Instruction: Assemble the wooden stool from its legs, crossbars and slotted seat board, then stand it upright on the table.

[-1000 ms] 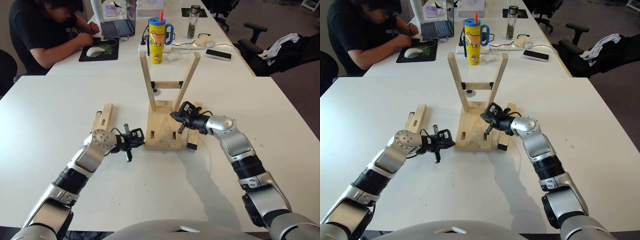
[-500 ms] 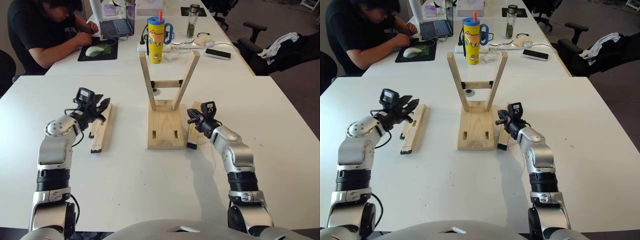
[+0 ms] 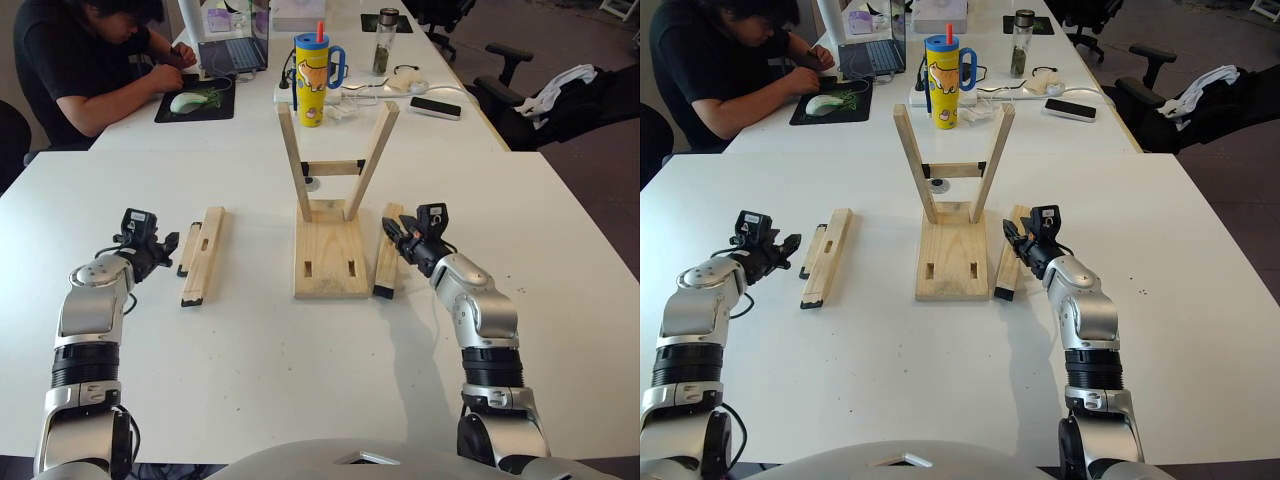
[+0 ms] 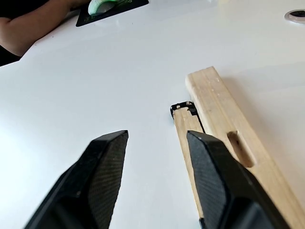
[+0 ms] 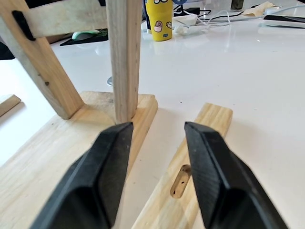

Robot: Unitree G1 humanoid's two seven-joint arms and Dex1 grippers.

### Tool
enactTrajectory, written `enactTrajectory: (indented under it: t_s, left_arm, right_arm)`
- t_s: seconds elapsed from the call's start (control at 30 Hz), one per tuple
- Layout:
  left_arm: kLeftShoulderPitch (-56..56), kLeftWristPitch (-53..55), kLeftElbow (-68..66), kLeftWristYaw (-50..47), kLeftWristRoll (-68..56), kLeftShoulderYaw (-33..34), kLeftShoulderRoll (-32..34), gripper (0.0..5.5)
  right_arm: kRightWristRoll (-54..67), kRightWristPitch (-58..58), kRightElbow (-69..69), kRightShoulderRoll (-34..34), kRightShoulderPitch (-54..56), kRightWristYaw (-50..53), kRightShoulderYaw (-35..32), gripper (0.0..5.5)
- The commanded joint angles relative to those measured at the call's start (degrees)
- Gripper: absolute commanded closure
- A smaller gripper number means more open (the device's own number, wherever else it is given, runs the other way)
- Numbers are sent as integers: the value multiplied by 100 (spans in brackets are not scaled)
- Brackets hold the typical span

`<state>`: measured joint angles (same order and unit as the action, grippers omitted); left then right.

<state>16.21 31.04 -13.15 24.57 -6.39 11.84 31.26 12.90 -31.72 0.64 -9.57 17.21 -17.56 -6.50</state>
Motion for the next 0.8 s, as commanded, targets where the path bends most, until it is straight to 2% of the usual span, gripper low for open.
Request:
enactTrajectory:
  t_s: [0.03,0.33,0.8]
  left_arm:
    - [-46,373,-69,157,-296,90,-63,322]
    - [-287,668,-53,408,-313,-259,-5,322]
    - [-168,698,-445,520,-458,-349,-145,322]
  right_arm:
    - [50,-98,-74,-46,-40,55,-5,350]
    - [114,-304,-271,-60,39,81,-1,350]
    - [68,-319,-285,-19,13,191,174,350]
